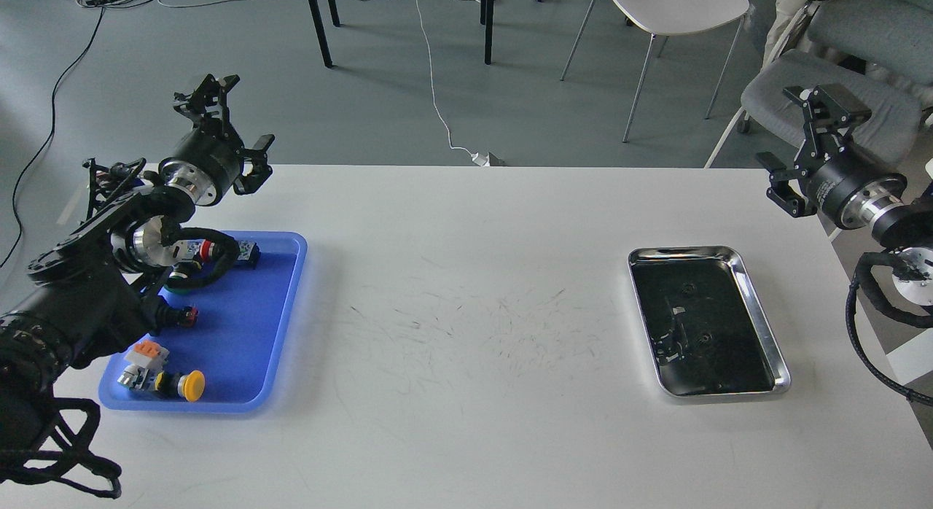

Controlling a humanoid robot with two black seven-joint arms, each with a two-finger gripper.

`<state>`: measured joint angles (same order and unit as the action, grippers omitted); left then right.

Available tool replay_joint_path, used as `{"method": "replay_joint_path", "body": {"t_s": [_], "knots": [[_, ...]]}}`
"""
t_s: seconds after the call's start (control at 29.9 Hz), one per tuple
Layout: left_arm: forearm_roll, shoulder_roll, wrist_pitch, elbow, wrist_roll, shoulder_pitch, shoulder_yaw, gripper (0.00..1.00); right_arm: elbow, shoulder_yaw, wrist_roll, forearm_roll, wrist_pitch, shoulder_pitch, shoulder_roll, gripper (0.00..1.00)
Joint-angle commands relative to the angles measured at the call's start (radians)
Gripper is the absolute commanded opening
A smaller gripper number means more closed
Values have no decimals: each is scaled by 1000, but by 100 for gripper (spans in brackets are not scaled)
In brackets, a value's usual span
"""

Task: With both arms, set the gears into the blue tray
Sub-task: 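Move the right gripper over the metal tray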

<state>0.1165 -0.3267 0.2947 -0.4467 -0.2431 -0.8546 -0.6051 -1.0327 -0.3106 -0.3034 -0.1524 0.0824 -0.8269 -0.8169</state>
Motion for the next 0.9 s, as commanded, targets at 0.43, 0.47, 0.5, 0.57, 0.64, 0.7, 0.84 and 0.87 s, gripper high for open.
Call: {"method": "replay_joint_path", "body": {"t_s": [0.43, 0.47, 0.5, 0.57, 0.64, 0.7, 0.84, 0.87], "knots": [[-1, -5, 17, 0, -4, 2, -1, 99, -109, 171, -14, -430, 120, -95, -128, 99], [-3, -5, 21, 0, -5, 3, -1, 99, -110, 189, -20, -465, 122, -121, -133, 99], [-3, -5, 21, 0, -7, 3, -2, 99, -109, 209, -26, -489, 126, -141, -134, 99], [-3, -3, 23, 0, -7, 5, -2, 99, -109, 248, -36, -554, 132, -165, -143, 99], [-3, -3, 23, 0, -7, 5, -8, 99, -107, 280, -43, -651, 135, -185, -148, 99], [-3, -5, 24, 0, -7, 3, -15, 99, -99, 307, -51, -757, 135, -208, -145, 99], [-1, -5, 35, 0, -7, 3, -15, 99, -98, 384, -77, -901, 135, -267, -142, 98], [-1, -5, 35, 0, -7, 5, -15, 99, -95, 416, -86, -942, 135, -285, -139, 98]]}}
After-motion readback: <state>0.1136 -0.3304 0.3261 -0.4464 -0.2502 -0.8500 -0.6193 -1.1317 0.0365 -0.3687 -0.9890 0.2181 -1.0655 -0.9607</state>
